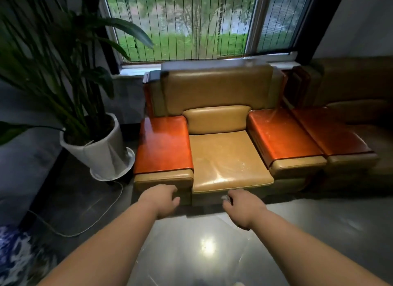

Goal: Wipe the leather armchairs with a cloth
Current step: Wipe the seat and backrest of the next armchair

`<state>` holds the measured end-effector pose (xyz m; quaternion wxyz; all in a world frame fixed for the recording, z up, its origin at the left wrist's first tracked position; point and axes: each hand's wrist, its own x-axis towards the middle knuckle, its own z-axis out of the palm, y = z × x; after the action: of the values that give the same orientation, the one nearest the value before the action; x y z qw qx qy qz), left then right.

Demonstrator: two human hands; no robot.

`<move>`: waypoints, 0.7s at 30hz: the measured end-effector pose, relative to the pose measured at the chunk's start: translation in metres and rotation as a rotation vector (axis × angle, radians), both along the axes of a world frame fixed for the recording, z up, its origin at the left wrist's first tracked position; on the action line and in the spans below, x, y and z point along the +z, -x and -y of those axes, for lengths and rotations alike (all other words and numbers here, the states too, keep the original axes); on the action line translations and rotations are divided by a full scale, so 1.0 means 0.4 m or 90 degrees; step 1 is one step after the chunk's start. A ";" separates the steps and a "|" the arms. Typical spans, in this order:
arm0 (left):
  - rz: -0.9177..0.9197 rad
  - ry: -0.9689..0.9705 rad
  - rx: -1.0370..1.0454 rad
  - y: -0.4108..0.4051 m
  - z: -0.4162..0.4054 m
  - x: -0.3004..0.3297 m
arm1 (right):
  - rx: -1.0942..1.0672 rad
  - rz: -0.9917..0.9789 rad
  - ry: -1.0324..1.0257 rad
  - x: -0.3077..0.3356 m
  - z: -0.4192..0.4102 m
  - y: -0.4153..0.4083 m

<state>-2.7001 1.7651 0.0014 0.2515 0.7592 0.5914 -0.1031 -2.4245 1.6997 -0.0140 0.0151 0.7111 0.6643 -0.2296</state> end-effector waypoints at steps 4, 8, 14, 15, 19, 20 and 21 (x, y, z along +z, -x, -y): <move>0.032 0.044 0.003 -0.075 -0.115 -0.045 | -0.003 -0.005 0.012 -0.050 -0.140 -0.072; 0.047 0.068 0.006 -0.165 -0.259 -0.094 | 0.008 0.002 0.036 -0.119 -0.300 -0.165; -0.023 0.091 -0.017 -0.297 -0.478 -0.157 | 0.039 -0.018 0.072 -0.216 -0.545 -0.292; -0.029 0.091 -0.014 -0.314 -0.517 -0.168 | 0.045 -0.025 0.074 -0.232 -0.588 -0.309; -0.051 0.086 0.010 -0.359 -0.658 -0.234 | 0.054 -0.038 0.095 -0.316 -0.744 -0.365; -0.056 0.089 0.017 -0.363 -0.687 -0.259 | 0.046 -0.039 0.104 -0.346 -0.773 -0.374; -0.063 0.093 0.021 -0.364 -0.717 -0.284 | 0.039 -0.046 0.116 -0.381 -0.799 -0.379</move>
<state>-2.5545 2.0519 -0.1123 0.2786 0.7232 0.6060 -0.1791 -2.2728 2.0191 -0.1666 0.0624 0.6775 0.6622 -0.3142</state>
